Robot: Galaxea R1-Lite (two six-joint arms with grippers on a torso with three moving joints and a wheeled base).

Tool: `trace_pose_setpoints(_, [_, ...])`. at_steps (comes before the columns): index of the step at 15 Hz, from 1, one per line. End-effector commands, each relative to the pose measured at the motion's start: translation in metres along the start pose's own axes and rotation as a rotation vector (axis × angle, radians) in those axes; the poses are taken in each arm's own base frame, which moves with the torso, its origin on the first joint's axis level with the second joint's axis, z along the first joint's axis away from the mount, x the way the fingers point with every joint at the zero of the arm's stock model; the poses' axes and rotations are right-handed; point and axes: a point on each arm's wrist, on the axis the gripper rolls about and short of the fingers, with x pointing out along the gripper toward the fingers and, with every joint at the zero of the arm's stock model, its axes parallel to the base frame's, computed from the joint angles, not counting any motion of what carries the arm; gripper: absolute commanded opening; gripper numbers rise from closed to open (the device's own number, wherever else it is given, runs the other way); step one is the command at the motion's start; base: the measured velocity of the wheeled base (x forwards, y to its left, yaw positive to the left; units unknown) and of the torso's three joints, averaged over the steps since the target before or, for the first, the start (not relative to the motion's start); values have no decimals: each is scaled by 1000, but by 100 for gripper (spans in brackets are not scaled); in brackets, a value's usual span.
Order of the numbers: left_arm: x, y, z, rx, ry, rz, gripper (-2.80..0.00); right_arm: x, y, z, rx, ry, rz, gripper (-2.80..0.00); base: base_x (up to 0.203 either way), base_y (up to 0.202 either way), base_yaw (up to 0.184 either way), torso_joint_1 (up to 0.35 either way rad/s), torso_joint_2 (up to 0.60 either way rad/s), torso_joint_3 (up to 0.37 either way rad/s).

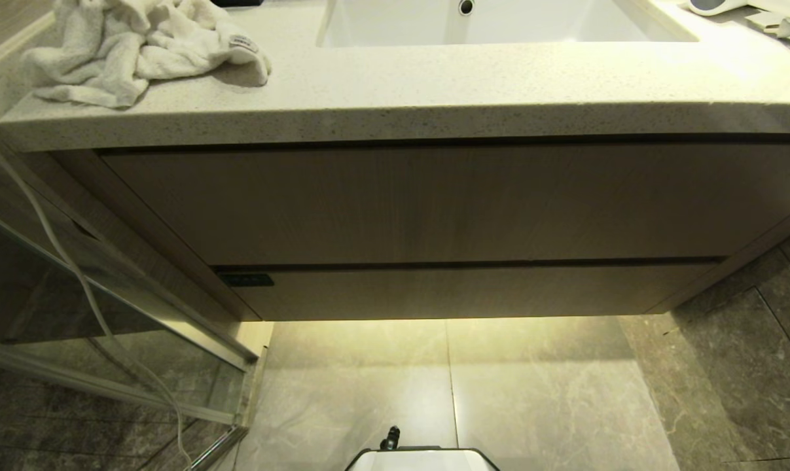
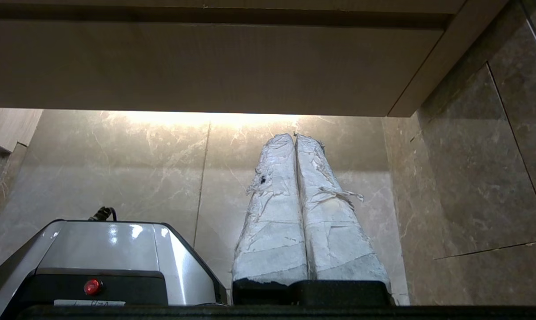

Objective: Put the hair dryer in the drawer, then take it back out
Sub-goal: Pull open the drawer

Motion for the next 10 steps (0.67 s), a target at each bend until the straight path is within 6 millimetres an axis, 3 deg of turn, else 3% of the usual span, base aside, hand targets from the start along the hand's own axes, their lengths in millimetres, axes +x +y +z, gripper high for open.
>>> trace_pose_setpoints(1, [0,0,0,0,3,0,-280,0,0,0,-4,0,5,-280,0,0,0,0,0,0])
trace_pose_setpoints(6, [0,0,0,0,3,0,-280,-1,0,3,-5,-7,-3,-280,0,0,0,0,0,0])
trace_pose_setpoints(8, [0,0,0,0,3,0,-280,-8,-1,34,0,-51,10,-280,0,0,0,0,0,0])
trace_pose_setpoints(10, [0,0,0,0,3,0,-280,-17,-4,98,5,-74,38,-280,0,0,0,0,0,0])
